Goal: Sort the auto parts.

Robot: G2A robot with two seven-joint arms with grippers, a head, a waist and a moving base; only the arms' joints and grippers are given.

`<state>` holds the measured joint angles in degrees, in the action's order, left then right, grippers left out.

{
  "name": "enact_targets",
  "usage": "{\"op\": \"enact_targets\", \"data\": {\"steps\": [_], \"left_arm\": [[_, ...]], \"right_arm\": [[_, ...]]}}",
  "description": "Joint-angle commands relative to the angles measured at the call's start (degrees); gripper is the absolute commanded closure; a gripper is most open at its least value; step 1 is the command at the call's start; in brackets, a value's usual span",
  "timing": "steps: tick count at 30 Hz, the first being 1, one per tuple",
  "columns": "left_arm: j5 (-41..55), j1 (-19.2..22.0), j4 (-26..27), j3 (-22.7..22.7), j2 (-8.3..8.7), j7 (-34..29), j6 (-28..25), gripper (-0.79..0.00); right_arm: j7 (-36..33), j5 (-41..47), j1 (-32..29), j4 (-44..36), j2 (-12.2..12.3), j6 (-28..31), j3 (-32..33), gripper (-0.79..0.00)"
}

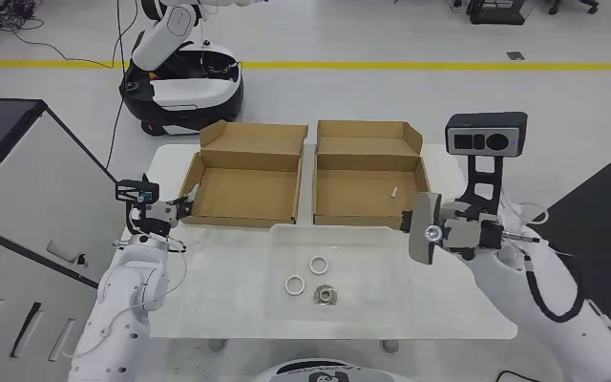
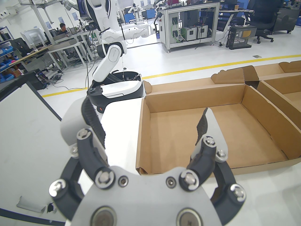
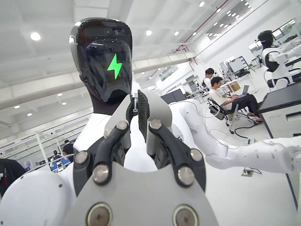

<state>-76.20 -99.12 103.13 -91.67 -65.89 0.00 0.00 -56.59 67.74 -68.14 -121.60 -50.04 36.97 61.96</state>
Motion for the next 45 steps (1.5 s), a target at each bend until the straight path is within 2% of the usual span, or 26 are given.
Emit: {"op": "enact_targets", "data": {"steps": [1, 25, 29, 33, 38, 45], "left_arm": [[0.0, 0.0, 0.0, 0.0, 0.0, 0.0, 0.0, -0.785], [0.0, 0.0, 0.0, 0.0, 0.0, 0.0, 0.0, -0.785], [0.0, 0.0, 0.0, 0.0, 0.0, 0.0, 0.0, -0.785], [0.0, 0.0, 0.0, 0.0, 0.0, 0.0, 0.0, -0.785], [0.0, 0.0, 0.0, 0.0, 0.0, 0.0, 0.0, -0.785], [0.0, 0.0, 0.0, 0.0, 0.0, 0.0, 0.0, -0.785]], "right_arm": [[-0.9, 1.2, 0.0, -0.1, -0.2, 0.1, 0.1, 0.0], [-0.9, 1.2, 0.0, -0.1, -0.2, 0.1, 0.1, 0.0], [8.7, -8.7, -1.4, 0.9, 0.3, -8.3, 4.2, 0.0], [14.6, -19.2, -2.0, -0.4, 1.0, -18.6, 9.4, 0.0], [15.7, -32.0, -1.3, -2.9, 2.0, -31.4, 15.5, 0.0], [14.6, -44.4, 0.2, -4.7, 2.9, -44.2, 19.5, 0.0]]}}
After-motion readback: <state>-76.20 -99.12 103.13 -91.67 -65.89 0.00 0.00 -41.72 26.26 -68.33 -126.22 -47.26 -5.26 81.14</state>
